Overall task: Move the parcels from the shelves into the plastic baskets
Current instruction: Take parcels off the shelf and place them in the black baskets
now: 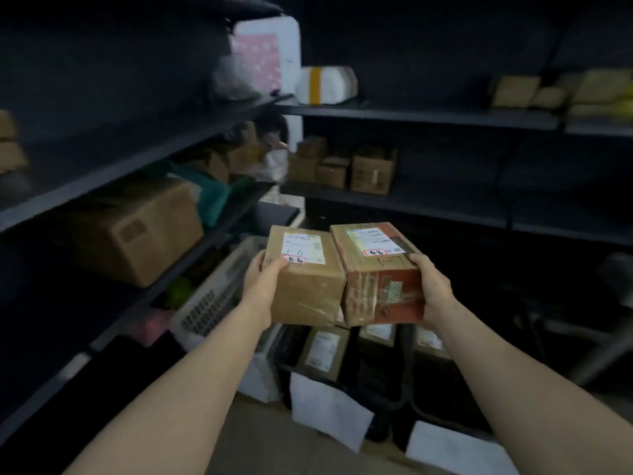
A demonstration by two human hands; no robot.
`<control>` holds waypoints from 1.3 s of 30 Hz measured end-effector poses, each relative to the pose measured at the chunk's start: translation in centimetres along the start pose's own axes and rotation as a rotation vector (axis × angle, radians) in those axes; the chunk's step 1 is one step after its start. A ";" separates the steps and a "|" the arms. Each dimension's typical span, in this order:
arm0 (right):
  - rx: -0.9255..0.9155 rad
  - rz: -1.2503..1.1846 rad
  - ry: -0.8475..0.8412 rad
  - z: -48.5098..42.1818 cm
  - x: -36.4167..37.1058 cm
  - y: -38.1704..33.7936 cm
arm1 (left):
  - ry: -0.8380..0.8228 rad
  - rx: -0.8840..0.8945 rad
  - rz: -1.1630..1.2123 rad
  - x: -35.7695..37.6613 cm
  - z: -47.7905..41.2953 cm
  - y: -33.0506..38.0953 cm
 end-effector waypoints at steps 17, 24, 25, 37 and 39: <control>0.300 0.121 0.620 -15.0 -28.8 14.3 | -0.276 -0.302 -0.303 27.1 -2.2 -23.5; 0.206 0.191 0.684 -20.6 -32.2 14.7 | -0.232 -0.161 -0.226 33.7 -3.6 -24.8; 0.194 0.180 0.686 -21.3 -32.2 14.8 | -0.244 -0.146 -0.219 34.5 -3.7 -25.2; 0.161 0.019 0.561 -34.1 -32.6 18.7 | -0.238 0.146 -0.620 39.9 -5.0 -31.2; 0.239 -0.047 0.505 -36.1 -32.4 20.5 | -0.230 0.134 -0.648 40.5 -5.2 -32.6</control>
Point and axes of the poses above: each hand's wrist, its own z-axis away from the middle knuckle, its own x-axis out of the palm, y = z × x, the point moved 9 cm from there along -z, towards the middle knuckle, and after that the axes turned 5 degrees about y, right-handed, at the moved point
